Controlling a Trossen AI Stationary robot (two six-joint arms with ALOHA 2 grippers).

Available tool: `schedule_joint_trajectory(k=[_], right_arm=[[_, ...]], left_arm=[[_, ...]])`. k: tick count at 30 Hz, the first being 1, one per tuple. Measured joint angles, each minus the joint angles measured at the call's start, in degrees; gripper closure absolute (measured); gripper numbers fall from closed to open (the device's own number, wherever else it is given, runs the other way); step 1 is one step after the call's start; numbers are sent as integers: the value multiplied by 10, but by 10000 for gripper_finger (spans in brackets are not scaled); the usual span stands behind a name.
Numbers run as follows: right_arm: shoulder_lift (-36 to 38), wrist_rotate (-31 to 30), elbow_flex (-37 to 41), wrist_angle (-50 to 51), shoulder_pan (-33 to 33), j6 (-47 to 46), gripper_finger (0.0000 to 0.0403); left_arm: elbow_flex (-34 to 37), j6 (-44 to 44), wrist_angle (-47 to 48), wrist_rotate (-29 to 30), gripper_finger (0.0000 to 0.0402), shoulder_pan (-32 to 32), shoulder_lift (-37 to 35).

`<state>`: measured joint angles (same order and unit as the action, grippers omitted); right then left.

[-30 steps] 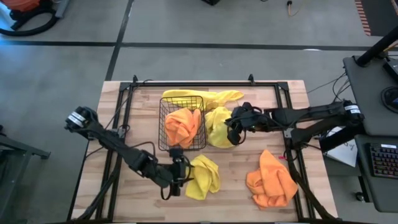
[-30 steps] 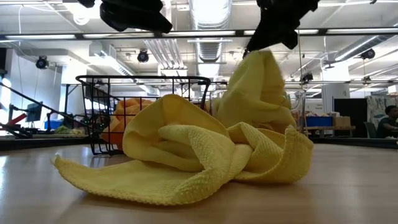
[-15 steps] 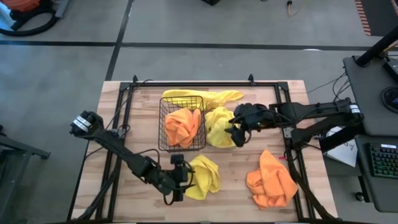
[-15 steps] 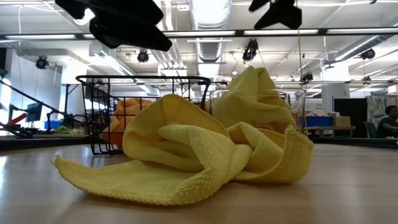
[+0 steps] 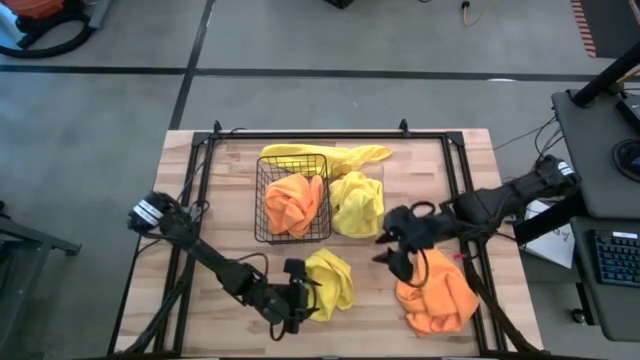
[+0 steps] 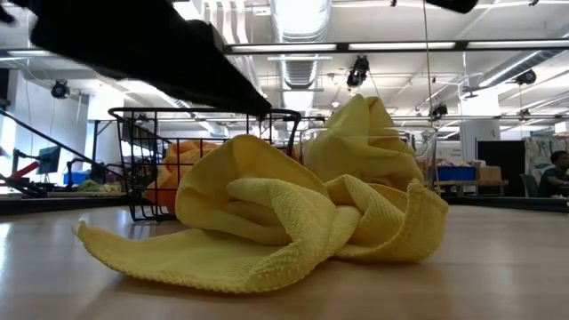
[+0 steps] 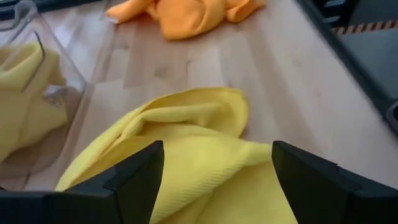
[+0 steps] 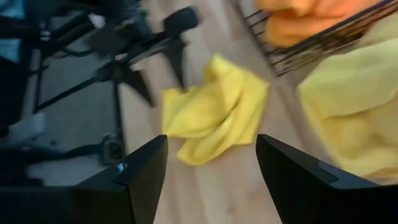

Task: Sort microfiber towel by color & place in baskets
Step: Put the yellow microfiber towel into the transparent bin

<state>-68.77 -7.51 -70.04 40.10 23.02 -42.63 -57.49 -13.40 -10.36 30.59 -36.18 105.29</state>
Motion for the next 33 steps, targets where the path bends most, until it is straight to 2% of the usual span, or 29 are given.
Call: schedule_joint_trajectory(k=[7,14,24,33], right_arm=[[-18,-8,16,-11,82,-42,161],[-38,-16,96,-156,145,-12,161],[-41,-17,247,-392,150,2,161],[-41,-62,306,-483,150,30,161]], left_arm=[[0,18,-17,18,122,6,47],[0,27,-17,29,122,13,59],[0,4,-37,29,123,27,92],[0,-6,-34,33,132,35,98]])
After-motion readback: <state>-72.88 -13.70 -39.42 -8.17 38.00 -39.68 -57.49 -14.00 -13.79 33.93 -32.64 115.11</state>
